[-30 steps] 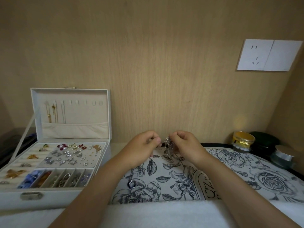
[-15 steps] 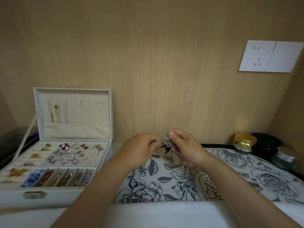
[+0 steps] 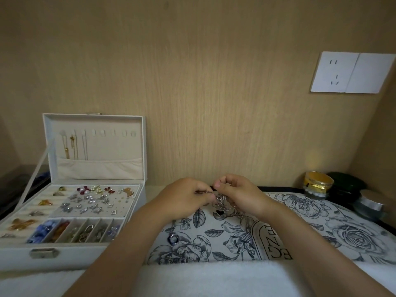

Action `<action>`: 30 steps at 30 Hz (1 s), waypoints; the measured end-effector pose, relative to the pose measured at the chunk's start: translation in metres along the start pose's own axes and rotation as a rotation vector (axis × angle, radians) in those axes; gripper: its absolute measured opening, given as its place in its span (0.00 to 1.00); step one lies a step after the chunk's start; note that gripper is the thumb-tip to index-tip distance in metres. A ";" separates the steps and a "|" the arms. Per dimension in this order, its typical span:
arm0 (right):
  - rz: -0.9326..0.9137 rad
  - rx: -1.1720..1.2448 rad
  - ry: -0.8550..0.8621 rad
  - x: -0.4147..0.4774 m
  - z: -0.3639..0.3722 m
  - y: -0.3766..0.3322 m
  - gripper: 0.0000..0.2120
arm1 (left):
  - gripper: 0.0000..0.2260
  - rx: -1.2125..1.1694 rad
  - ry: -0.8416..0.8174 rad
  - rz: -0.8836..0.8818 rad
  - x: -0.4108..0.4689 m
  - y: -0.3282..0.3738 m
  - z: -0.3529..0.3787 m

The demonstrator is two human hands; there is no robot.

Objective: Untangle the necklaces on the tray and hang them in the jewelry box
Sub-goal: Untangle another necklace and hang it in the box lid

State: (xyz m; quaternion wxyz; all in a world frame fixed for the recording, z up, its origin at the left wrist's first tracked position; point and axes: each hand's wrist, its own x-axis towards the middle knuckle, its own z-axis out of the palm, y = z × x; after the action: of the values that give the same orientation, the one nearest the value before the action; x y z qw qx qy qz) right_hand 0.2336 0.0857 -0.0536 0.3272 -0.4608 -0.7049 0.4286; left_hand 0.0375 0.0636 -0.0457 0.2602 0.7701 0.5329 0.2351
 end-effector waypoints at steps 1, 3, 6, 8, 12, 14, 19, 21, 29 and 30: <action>-0.011 -0.036 0.002 0.001 0.001 0.001 0.09 | 0.06 -0.049 -0.001 0.006 0.000 0.001 0.001; -0.004 -0.097 0.001 0.002 0.003 0.005 0.09 | 0.07 -0.093 -0.015 0.008 0.001 0.000 0.005; 0.023 -0.156 -0.007 0.002 0.003 0.011 0.10 | 0.07 -0.065 -0.019 -0.003 0.003 -0.004 0.009; 0.022 -0.210 -0.002 0.002 0.004 0.011 0.07 | 0.09 -0.073 -0.005 0.000 0.004 -0.005 0.010; -0.053 -0.261 0.076 0.000 0.003 0.007 0.06 | 0.13 -0.131 0.038 -0.040 0.004 -0.006 0.011; -0.072 -0.263 0.089 -0.001 0.002 0.004 0.05 | 0.14 -0.190 0.050 -0.068 0.004 -0.006 0.011; -0.063 -0.198 0.060 -0.003 0.006 0.001 0.12 | 0.16 -0.289 0.075 -0.102 0.003 -0.006 0.010; -0.050 -0.160 0.038 -0.004 0.006 -0.002 0.11 | 0.16 -0.301 0.073 -0.096 0.002 -0.006 0.010; -0.074 -0.114 -0.041 -0.004 0.000 -0.005 0.03 | 0.16 -0.260 0.094 -0.080 0.001 -0.005 0.010; -0.075 -0.145 -0.026 -0.004 -0.002 -0.004 0.02 | 0.15 -0.220 0.112 -0.077 0.001 -0.005 0.009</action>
State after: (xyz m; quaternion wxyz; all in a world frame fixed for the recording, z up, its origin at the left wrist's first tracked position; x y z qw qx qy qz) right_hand 0.2349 0.0819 -0.0490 0.2997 -0.4510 -0.7549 0.3700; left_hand 0.0402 0.0647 -0.0562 0.3217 0.7014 0.5469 0.3248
